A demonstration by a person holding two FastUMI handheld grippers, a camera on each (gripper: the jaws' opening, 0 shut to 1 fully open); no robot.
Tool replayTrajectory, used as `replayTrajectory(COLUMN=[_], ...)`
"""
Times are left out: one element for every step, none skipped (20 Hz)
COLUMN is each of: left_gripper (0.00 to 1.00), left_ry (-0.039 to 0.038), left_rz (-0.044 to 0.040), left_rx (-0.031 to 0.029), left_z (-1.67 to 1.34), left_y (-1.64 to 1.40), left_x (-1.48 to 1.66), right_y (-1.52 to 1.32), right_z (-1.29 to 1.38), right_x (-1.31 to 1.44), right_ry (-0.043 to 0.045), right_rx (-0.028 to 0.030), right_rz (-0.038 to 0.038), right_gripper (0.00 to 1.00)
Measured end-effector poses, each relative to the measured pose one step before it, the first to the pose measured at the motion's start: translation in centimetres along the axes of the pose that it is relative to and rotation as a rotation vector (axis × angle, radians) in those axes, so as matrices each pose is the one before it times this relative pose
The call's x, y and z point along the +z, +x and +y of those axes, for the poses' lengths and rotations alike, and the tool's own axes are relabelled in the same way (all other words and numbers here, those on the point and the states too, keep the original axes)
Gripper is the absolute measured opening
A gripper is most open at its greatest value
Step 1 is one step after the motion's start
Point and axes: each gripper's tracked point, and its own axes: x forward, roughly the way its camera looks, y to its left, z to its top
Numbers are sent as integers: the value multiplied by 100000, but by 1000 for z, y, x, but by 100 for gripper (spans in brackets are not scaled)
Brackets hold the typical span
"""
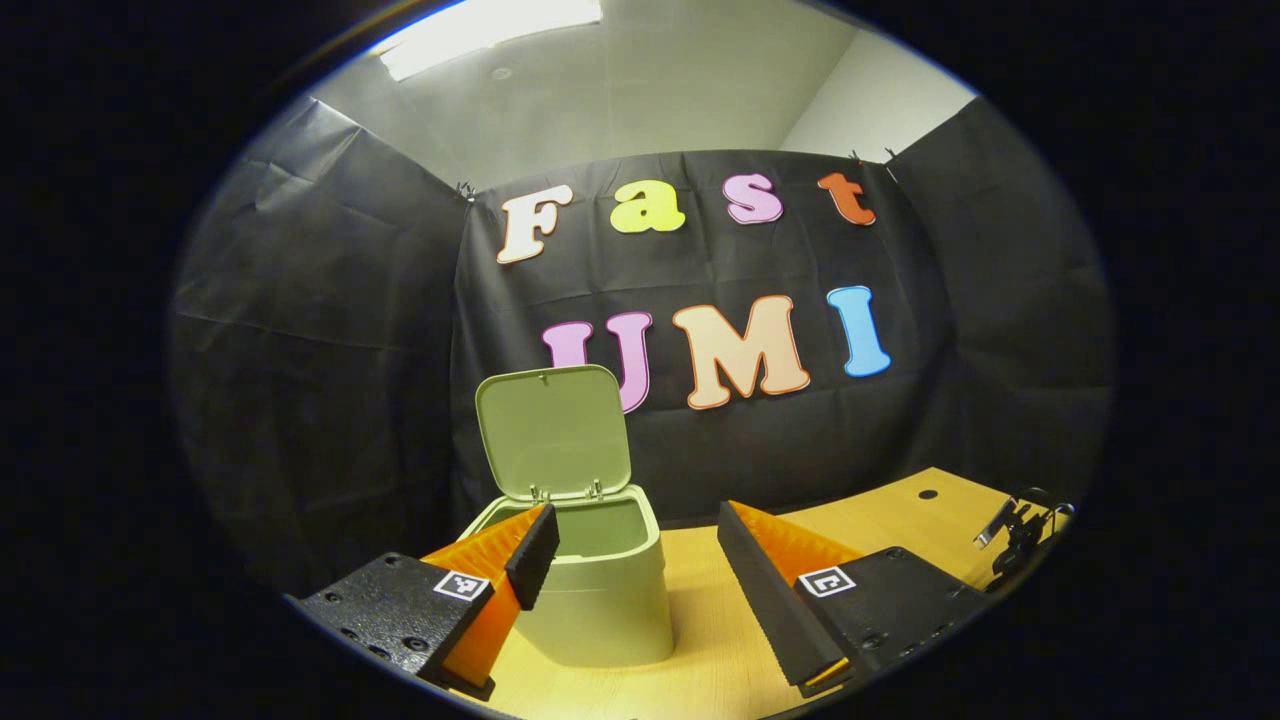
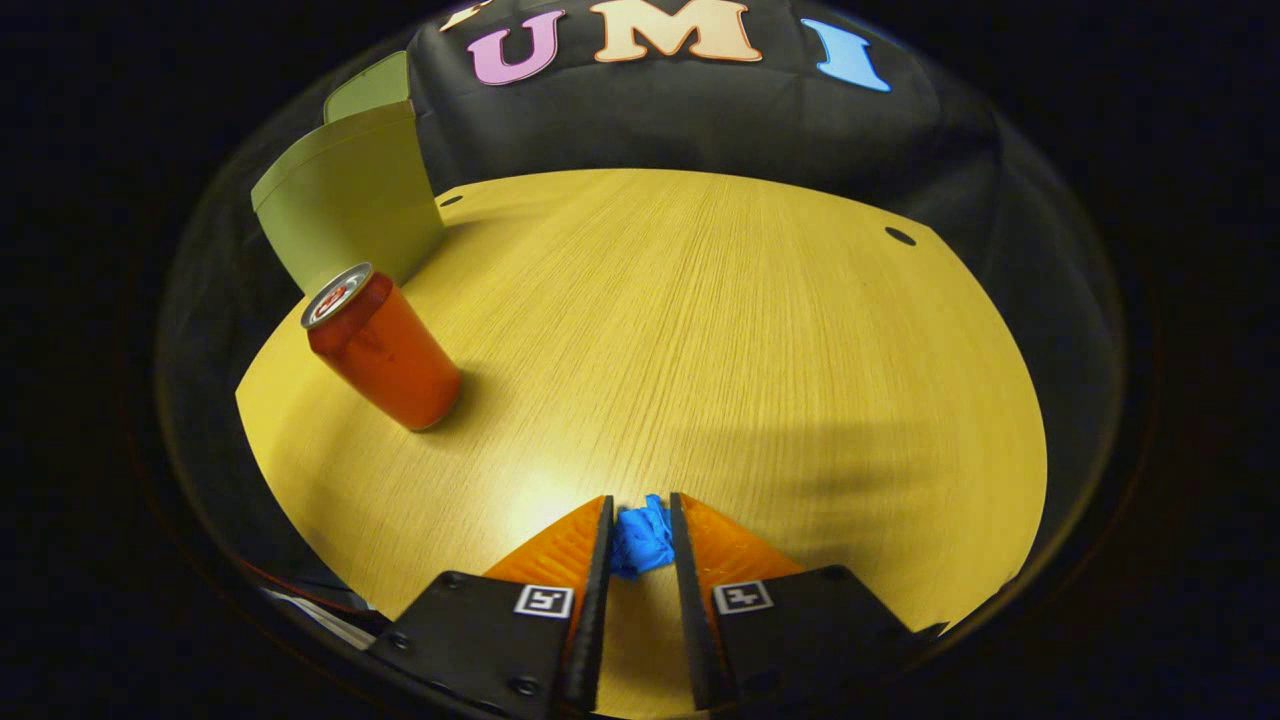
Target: Press the lid of the desktop garbage bin to open it, pick up the crumpled paper on the desktop and throw it into the bin, then pick up the pop can on the desktop and drop it into the bin, and finally close the garbage bin lid.
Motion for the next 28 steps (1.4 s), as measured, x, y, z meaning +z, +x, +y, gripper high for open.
replayTrajectory(left_gripper=[96, 95, 99, 95, 99, 99, 96, 99, 99, 96, 96, 95, 96, 99, 96, 96, 96, 99, 96, 99, 99, 96, 96, 96, 96, 96, 96, 96], left_ry=[-261, -1088, -1306, -1139, -845, -603, -111, -59, -185, -323, -515, -594, -606, -616, -669, -618, -524, -300, -405, -643, -609, -271, 7, -16, -152, -434, -676, -644], left_rz=[948, 763, 899, 985, 490, 360, -18, -790, -830, -116, 282, 135, 187, 289, 365, 341, 184, 135, 277, 295, 222, 24, 53, 13, 178, 331, 224, 258], left_rx=[118, -535, -781, -956, -1479, -1368, -759, -518, -538, -384, -376, -442, -339, -216, -350, -339, -286, 10, 65, 90, 133, 147, 181, 231, 280, 387, 439, 484], left_z=[-260, -413, -366, -196, -197, -66, 203, 385, 364, 279, 270, 334, 324, 260, 324, 287, 431, 512, 511, 612, 632, 669, 643, 632, 861, 799, 759, 757], left_y=[-129, -57, 91, 196, 264, 175, 283, 310, 270, 242, 267, 102, 160, 207, 170, 92, 87, 15, 118, 33, 40, -94, -9, 11, -83, -97, -92, -158], left_x=[-233, -265, -229, -365, -132, -107, 50, 170, 112, -113, -177, -232, -201, -307, -275, -357, -202, -280, -243, -298, -175, -251, -134, -128, -228, -209, -276, -196], right_y=[144, -263, 88, -23, -312, -414, -386, -739, -226, -502, -630, -701, -689, -566, -629, -465, -222, -162, -13, 103, 354, 277, 550, 628, 635, 536, 959, 1005], right_z=[-222, -148, 57, 137, -12, -441, 113, 172, 159, 150, 275, 209, 396, 542, 839, 801, 1028, 1246, 1243, 1565, 1335, 1541, 1451, 1341, 1320, 1231, 1301, 1380], right_x=[44, 51, 150, 81, 437, 1033, 1084, 1320, 1528, 1346, 2066, 2009, 2234, 2491, 2551, 2660, 2466, 2198, 2302, 2365, 2127, 1778, 1920, 1705, 1518, 796, 993, 853], right_ry=[-2065, -1951, -2371, -1213, 285, 825, 1643, 2112, 959, 825, 1162, 692, 382, 373, 200, -316, -353, -143, -454, -514, -718, -1223, -1552, -1371, -1070, -630, 13, 57], right_rx=[19, -67, -112, -116, -682, -2883, 878, -1194, -416, -70, 617, -43, 209, 798, 1340, 1057, 1342, 1596, 1402, 1962, 1754, 1565, 1582, 1381, 1454, 1429, 1640, 1738], right_rz=[-486, -1181, -1245, -1239, -2567, -4342, -1337, -3141, -3223, -2399, -4027, -4144, -4298, -4749, -4728, -5045, -4270, -4299, -4423, -4419, -4263, -3027, -3027, -3380, -2936, -1868, -1504, -1387], right_gripper=[25, 19, 10, 7, 6, 6, 3, 3, 0, 1, 0, 3, 3, 3, 3, 3, 3, 2, 2, 2, 2, 2, 3, 3, 2, 1, 2, 2])
